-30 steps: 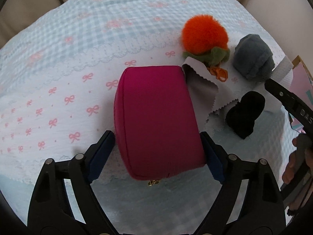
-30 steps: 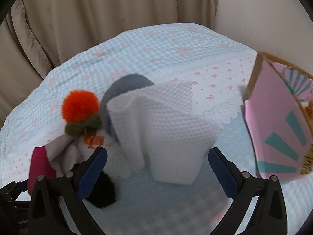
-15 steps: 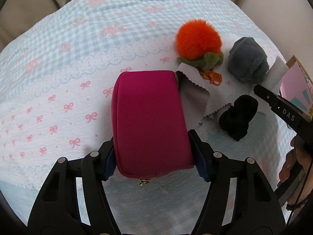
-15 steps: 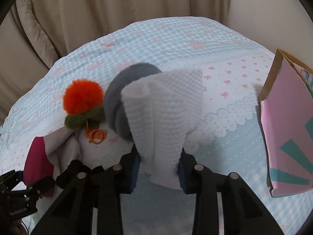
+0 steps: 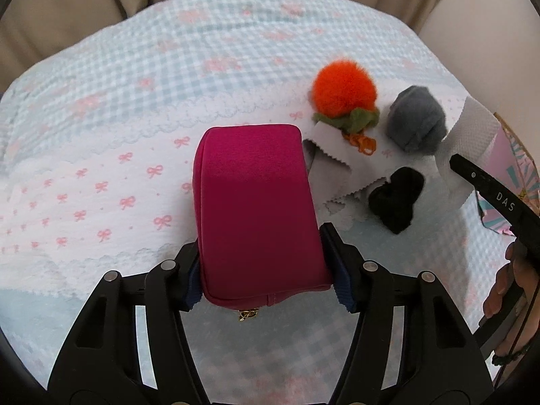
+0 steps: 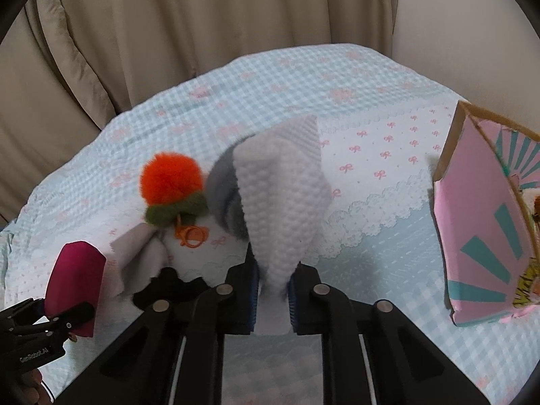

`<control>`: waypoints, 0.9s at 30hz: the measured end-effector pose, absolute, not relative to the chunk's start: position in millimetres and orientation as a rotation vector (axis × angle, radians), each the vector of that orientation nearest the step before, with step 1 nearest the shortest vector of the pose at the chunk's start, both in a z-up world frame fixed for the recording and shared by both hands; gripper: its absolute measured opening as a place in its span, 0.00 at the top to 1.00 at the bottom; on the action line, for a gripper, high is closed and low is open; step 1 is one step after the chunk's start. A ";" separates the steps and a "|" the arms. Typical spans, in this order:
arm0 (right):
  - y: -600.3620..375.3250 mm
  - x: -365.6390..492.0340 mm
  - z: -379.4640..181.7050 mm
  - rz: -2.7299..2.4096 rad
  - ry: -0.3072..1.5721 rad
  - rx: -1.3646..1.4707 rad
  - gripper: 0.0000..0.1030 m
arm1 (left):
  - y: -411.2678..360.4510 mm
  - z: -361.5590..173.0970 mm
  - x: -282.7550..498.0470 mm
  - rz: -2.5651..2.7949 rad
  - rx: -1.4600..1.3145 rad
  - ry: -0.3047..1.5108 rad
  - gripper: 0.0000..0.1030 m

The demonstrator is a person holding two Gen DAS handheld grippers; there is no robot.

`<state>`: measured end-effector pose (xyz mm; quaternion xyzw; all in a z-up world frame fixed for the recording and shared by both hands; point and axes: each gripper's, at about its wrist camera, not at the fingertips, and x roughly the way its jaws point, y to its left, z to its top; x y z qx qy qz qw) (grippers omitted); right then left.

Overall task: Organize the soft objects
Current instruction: 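Grasp the magenta pouch with left tool while right tool grasps white towel, then carry pouch and towel into the pink box and open both tools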

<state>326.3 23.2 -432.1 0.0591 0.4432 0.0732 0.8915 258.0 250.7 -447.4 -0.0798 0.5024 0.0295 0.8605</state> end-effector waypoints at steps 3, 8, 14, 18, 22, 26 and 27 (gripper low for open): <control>22.5 318.5 -416.8 0.162 0.904 0.140 0.88 | 247.9 -425.5 249.1 0.062 -0.159 1.030 0.44; 17.8 301.2 -378.0 0.176 0.869 0.152 0.88 | 237.6 -381.6 235.3 0.059 -0.159 0.985 0.44; -3.1 273.7 -311.5 0.173 0.821 0.182 0.88 | 213.5 -314.0 219.5 0.035 -0.152 0.927 0.44; -26.9 253.1 -261.4 0.149 0.792 0.217 0.88 | 190.0 -268.9 212.3 -0.009 -0.157 0.897 0.44; -53.0 239.2 -223.5 0.105 0.765 0.240 0.88 | 156.3 -233.4 216.1 -0.074 -0.134 0.873 0.44; -90.9 225.6 -193.2 0.045 0.750 0.260 0.88 | 115.5 -207.8 227.1 -0.141 -0.109 0.856 0.44; -103.1 222.2 -186.5 0.027 0.746 0.261 0.88 | 105.3 -202.6 229.2 -0.157 -0.102 0.852 0.44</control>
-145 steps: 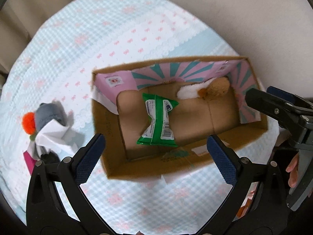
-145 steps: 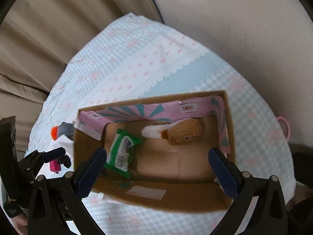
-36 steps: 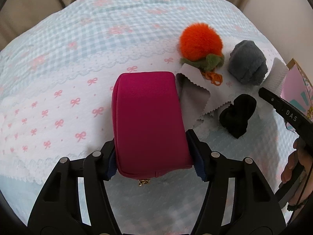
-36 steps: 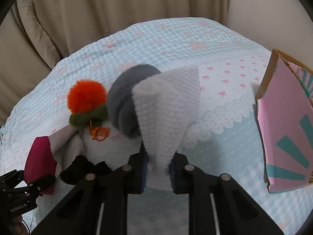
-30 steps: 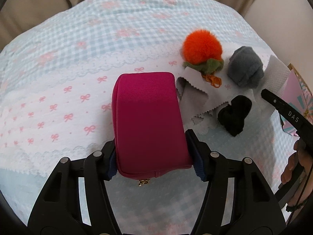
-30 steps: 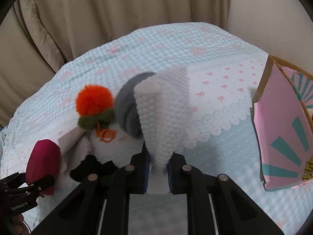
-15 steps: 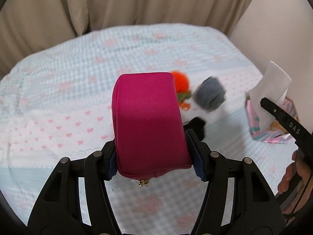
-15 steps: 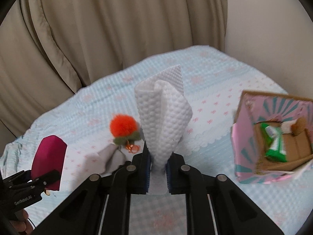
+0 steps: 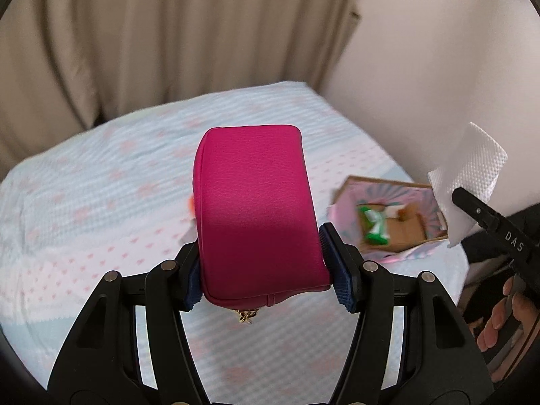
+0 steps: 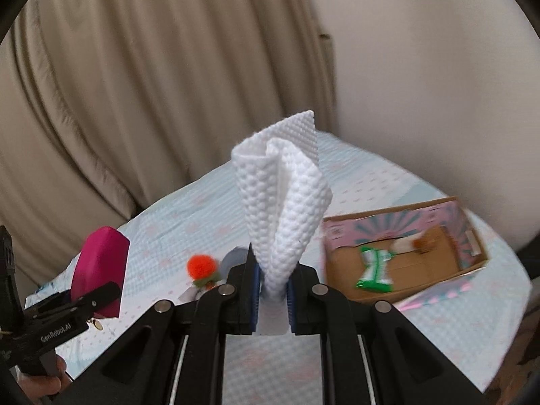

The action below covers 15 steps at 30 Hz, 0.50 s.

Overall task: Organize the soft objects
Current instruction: 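Carry pouch and towel into the pink box and open both tools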

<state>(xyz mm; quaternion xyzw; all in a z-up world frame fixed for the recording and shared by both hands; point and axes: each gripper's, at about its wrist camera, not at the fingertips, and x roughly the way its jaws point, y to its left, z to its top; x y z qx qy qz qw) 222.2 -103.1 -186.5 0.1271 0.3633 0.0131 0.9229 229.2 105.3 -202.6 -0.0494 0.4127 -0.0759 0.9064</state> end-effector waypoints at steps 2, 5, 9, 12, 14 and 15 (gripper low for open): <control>-127.4 217.4 -177.4 -0.007 0.749 0.256 0.88 | 80.5 -193.1 235.8 -0.191 -0.087 0.846 0.44; -159.9 214.6 -170.1 -0.041 0.764 0.252 0.88 | 40.9 -183.6 245.8 -0.233 -0.067 0.843 0.44; -214.3 215.6 -171.7 -0.070 0.817 0.250 0.88 | -15.0 -182.1 259.2 -0.267 -0.054 0.862 0.44; -256.7 221.7 -179.7 -0.068 0.867 0.252 0.88 | -62.1 -192.5 273.3 -0.283 -0.050 0.897 0.44; -278.6 229.3 -187.8 -0.059 0.900 0.250 0.88 | -92.0 -202.2 282.5 -0.288 -0.042 0.923 0.44; -293.0 236.4 -194.6 -0.052 0.921 0.247 0.88 | -105.5 -209.1 288.1 -0.290 -0.040 0.940 0.44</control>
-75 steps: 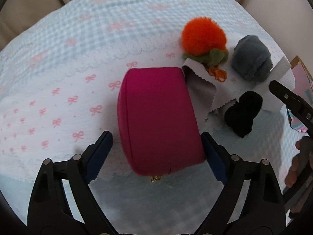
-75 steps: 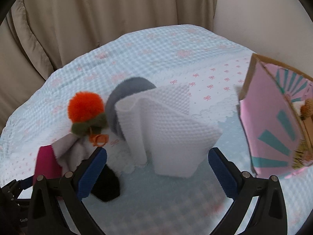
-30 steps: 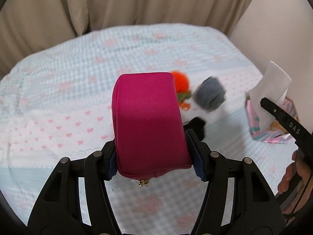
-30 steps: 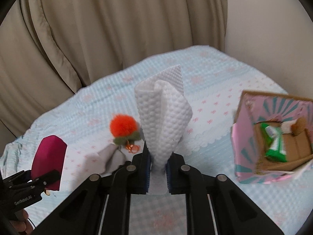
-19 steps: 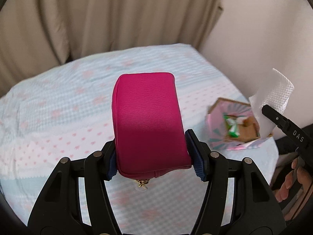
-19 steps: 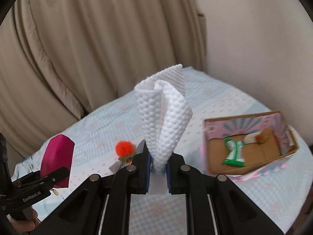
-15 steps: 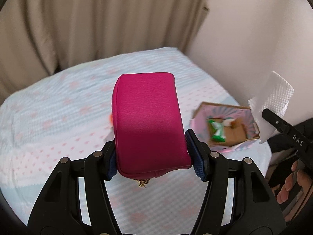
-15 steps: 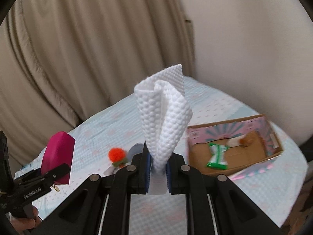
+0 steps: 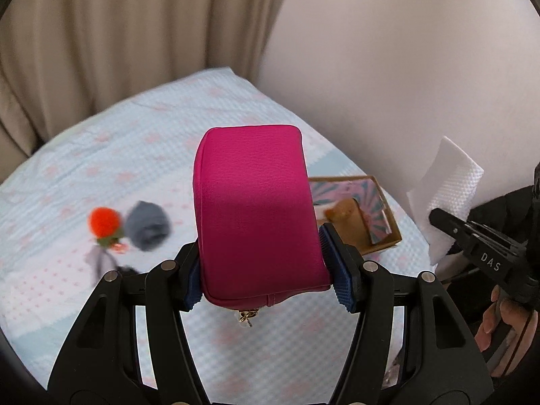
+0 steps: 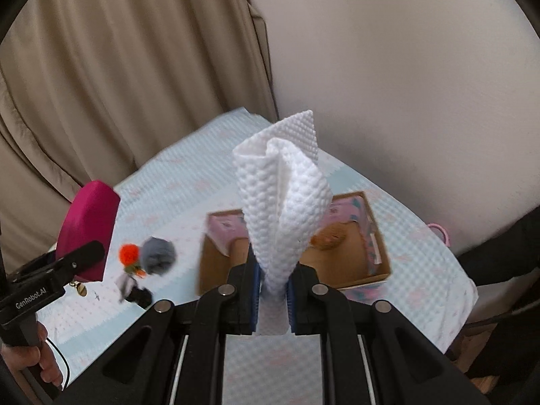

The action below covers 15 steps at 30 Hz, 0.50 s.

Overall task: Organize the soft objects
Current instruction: 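Carry pouch and towel into the pink box and open both tools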

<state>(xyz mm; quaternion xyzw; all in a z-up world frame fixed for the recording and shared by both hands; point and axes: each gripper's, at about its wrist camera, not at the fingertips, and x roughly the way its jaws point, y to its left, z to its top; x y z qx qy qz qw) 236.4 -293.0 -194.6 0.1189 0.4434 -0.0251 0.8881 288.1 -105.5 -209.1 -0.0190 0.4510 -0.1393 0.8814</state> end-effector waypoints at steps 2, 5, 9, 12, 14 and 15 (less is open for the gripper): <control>-309.6 243.2 -206.0 -0.041 0.947 0.244 0.88 | -133.0 -221.3 294.3 -0.289 -0.029 0.971 0.44; -333.0 259.6 -226.7 -0.011 0.993 0.248 0.88 | -166.8 -244.0 312.6 -0.272 -0.007 1.010 0.44; -355.2 284.9 -256.8 0.042 1.051 0.240 0.88 | -198.5 -277.5 339.6 -0.244 -0.013 1.061 0.44; -363.4 305.0 -285.8 0.088 1.098 0.233 0.88 | -214.8 -305.5 359.5 -0.225 -0.011 1.106 0.44; -367.5 314.4 -301.1 0.111 1.124 0.233 0.88 | -226.1 -324.2 372.2 -0.214 -0.008 1.133 0.44; -368.1 320.0 -311.7 0.126 1.141 0.228 0.88 | -229.4 -332.2 376.8 -0.209 -0.006 1.147 0.44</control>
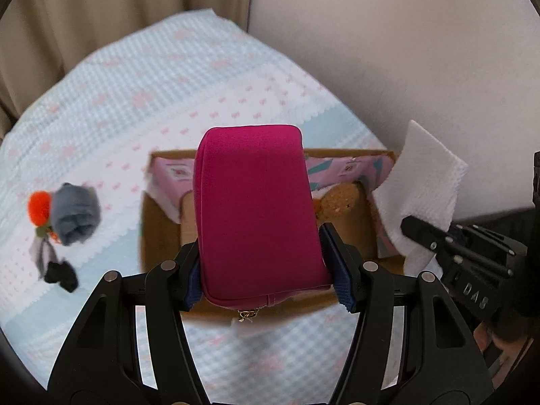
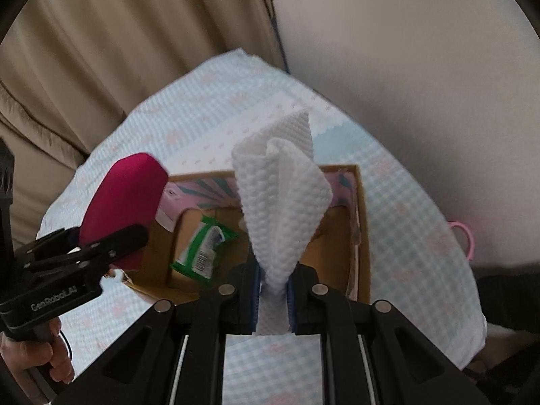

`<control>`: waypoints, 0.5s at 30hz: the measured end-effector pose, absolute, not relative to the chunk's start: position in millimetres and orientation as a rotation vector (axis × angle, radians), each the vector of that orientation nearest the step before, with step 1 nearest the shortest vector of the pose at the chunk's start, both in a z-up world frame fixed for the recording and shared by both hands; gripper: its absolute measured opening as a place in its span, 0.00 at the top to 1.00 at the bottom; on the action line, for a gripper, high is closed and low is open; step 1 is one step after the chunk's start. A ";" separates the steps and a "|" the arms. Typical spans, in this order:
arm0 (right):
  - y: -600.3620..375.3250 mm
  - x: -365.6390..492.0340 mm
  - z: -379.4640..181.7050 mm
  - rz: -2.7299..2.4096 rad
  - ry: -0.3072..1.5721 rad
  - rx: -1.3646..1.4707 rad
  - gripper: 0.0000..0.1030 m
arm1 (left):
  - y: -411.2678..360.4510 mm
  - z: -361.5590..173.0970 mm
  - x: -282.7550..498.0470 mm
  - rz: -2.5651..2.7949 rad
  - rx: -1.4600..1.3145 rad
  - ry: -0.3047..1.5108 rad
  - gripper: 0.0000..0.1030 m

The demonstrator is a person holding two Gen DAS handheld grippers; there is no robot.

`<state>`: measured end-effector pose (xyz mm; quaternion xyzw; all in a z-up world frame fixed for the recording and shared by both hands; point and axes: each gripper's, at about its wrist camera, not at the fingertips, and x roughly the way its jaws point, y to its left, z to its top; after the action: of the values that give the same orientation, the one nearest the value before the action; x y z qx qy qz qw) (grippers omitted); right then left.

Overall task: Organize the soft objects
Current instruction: 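Carry pouch and towel into the pink box and open both tools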

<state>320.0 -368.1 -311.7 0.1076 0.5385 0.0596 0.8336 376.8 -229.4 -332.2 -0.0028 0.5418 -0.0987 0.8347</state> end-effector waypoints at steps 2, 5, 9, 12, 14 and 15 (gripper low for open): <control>-370.1 327.4 -328.6 0.149 1.162 0.219 0.88 | -234.0 -350.0 385.2 -0.197 -0.007 1.184 0.44; -371.8 334.3 -348.5 0.187 1.194 0.207 0.88 | -239.6 -367.7 394.0 -0.171 -0.036 1.242 0.44; -373.0 335.2 -367.6 0.217 1.227 0.219 0.88 | -247.3 -379.0 400.1 -0.160 -0.015 1.271 0.43; -372.6 339.3 -376.4 0.240 1.241 0.221 0.88 | -249.7 -378.3 404.7 -0.152 0.007 1.274 0.37; -370.9 341.2 -382.0 0.257 1.261 0.213 0.88 | -245.8 -373.8 406.8 -0.173 -0.047 1.289 0.10; -369.4 340.4 -384.1 0.270 1.276 0.206 0.82 | -244.0 -370.7 407.6 -0.178 -0.063 1.290 0.00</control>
<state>340.4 -369.4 -384.1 0.0955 0.5926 0.1256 0.7899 407.6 -244.0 -370.7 -0.0293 0.6004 -0.0829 0.7949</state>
